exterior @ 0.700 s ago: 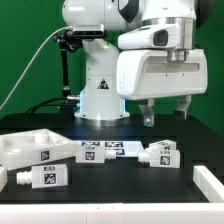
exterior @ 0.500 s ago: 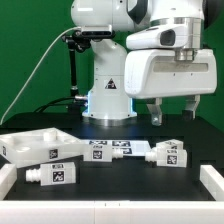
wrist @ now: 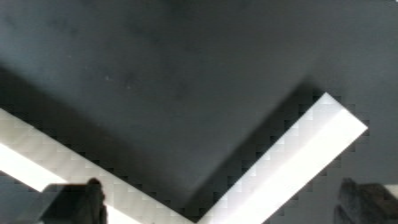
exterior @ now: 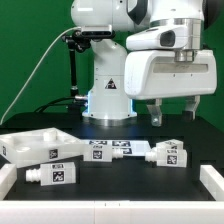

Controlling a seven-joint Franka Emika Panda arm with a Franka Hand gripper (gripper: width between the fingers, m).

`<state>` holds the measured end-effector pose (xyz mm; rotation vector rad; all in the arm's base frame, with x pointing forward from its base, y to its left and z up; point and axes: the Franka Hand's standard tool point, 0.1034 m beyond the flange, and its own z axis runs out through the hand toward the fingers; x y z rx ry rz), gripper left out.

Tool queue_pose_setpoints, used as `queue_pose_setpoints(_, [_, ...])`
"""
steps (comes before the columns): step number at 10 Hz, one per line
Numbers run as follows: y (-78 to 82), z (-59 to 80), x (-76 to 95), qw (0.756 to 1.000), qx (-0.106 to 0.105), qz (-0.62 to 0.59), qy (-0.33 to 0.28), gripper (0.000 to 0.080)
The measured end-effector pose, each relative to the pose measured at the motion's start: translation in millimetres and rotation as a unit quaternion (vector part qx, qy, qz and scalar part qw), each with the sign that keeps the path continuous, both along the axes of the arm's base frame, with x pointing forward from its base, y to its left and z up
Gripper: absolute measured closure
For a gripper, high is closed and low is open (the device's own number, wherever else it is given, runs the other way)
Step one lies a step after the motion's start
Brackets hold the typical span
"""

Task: Assemble one leg

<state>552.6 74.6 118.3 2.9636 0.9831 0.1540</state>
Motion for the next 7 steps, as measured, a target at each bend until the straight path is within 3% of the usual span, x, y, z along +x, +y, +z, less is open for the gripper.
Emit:
queue_pose_setpoints(3, [-1.1, 0.0, 0.1, 1.0, -0.001, 0.006, 0.0, 0.015])
queue_pose_setpoints(4, [-8.7, 0.2, 1.2, 0.999, -0.004, 0.037, -0.006, 0.015])
queue_pose_setpoints(6, [-39.6, -8.0, -8.4, 0.999, -0.01, 0.052, 0.0, 0.015])
queue_pose_setpoints(7, [-53.0, -5.7, -9.3, 0.997, -0.014, 0.082, -0.008, 0.015])
